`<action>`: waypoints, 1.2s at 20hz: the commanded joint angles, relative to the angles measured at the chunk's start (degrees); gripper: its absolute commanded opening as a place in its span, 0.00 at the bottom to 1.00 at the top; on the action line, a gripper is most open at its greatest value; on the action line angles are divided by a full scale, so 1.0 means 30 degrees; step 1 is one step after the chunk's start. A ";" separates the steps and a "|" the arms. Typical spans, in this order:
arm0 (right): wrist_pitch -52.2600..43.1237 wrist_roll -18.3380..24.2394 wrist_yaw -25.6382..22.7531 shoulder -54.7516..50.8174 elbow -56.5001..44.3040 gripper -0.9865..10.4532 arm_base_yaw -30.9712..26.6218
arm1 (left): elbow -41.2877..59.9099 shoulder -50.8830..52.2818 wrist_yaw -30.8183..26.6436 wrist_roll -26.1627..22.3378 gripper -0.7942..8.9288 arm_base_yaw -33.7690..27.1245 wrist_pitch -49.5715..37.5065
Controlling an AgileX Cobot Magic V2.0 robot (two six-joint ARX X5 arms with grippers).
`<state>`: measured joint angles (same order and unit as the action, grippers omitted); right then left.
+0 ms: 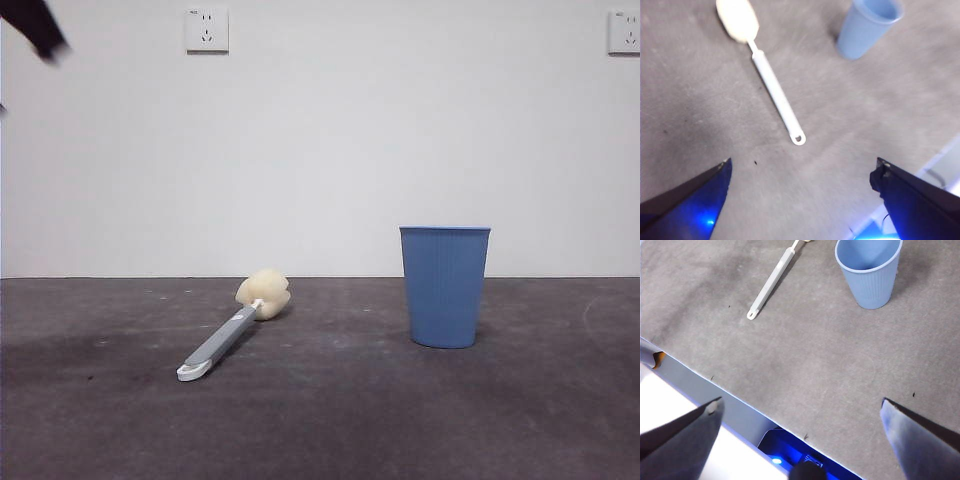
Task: Pick up the cup brush,pick up the cup,insert the brush into the cup,clean the cup,put the cup brush back,put the cup back to the fixed position on the table
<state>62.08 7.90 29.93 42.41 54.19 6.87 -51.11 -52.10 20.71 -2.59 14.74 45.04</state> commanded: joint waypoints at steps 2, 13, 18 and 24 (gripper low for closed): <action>-0.0095 -0.0197 0.0007 -0.0007 0.0036 0.61 0.0095 | 0.0007 -0.3104 -0.3818 0.2630 0.57 0.3257 -0.2543; -0.0095 -0.0423 0.0007 -0.0015 0.0036 0.61 0.0095 | -0.1807 -1.3478 -0.8568 0.5872 0.56 0.6674 -0.6936; -0.0102 -0.0634 0.0007 -0.0007 0.0036 0.61 0.0109 | -0.1807 -1.4695 -0.9173 0.6441 0.56 0.6725 -0.7555; -0.0102 -0.0678 0.0007 -0.0015 0.0036 0.61 0.0109 | -0.1807 -1.5380 -0.9398 0.6900 0.56 0.6761 -0.7584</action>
<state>62.06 6.28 29.91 42.41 54.19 7.11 -56.69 -97.73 -7.18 17.32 34.74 22.37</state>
